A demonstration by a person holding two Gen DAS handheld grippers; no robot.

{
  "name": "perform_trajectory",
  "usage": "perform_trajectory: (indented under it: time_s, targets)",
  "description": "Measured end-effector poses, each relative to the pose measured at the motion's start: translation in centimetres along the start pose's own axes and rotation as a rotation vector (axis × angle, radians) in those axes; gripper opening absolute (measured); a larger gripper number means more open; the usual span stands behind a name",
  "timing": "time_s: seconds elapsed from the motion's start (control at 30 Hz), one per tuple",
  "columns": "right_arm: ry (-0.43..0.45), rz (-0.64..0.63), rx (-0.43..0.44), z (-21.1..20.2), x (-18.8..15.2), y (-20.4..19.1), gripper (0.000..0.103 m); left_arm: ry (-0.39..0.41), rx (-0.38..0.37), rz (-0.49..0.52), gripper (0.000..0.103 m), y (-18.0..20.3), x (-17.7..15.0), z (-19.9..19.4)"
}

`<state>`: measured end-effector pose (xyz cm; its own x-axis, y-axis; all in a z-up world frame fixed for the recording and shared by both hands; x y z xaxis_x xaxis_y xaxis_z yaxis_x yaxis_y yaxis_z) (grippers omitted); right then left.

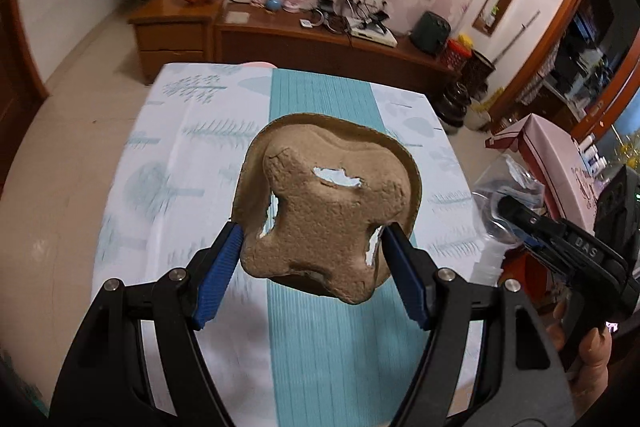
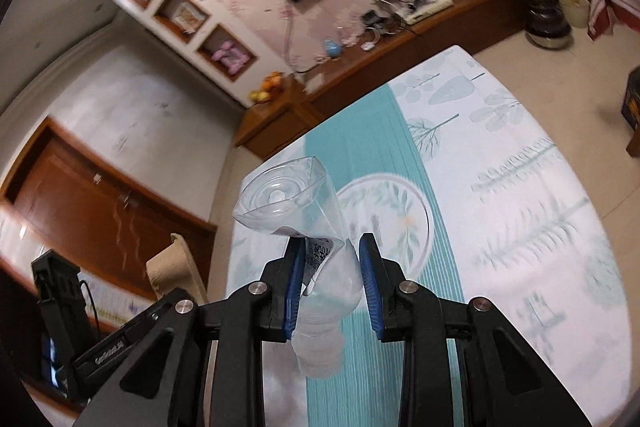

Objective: Collect trash
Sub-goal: 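Carry the pulp tray and plastic bottle in both tools over the bin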

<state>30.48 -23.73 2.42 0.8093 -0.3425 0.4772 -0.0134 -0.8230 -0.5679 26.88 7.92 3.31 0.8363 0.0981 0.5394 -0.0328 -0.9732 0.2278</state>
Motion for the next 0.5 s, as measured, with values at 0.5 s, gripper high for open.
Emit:
perform_trajectory:
  time_s: [0.5]
  targets:
    - [-0.093, -0.101, 0.050, -17.6, -20.1, 3.7, 0.027, -0.002, 0.065, -0.058, 0.069, 5.2, -22.8, -14.0]
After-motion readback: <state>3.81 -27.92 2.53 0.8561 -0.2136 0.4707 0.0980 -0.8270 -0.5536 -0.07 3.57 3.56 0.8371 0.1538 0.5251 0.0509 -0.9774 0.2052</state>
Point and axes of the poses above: each gripper's, at about its wrist camera, not at the fingertips, and z roughly the way its jaws point, y to its right, x to its top, the point moved 1 cm from there along z, roughly the way its jaws point, and after that the axes turned 5 degrees about -y, right-handed, at the moved point
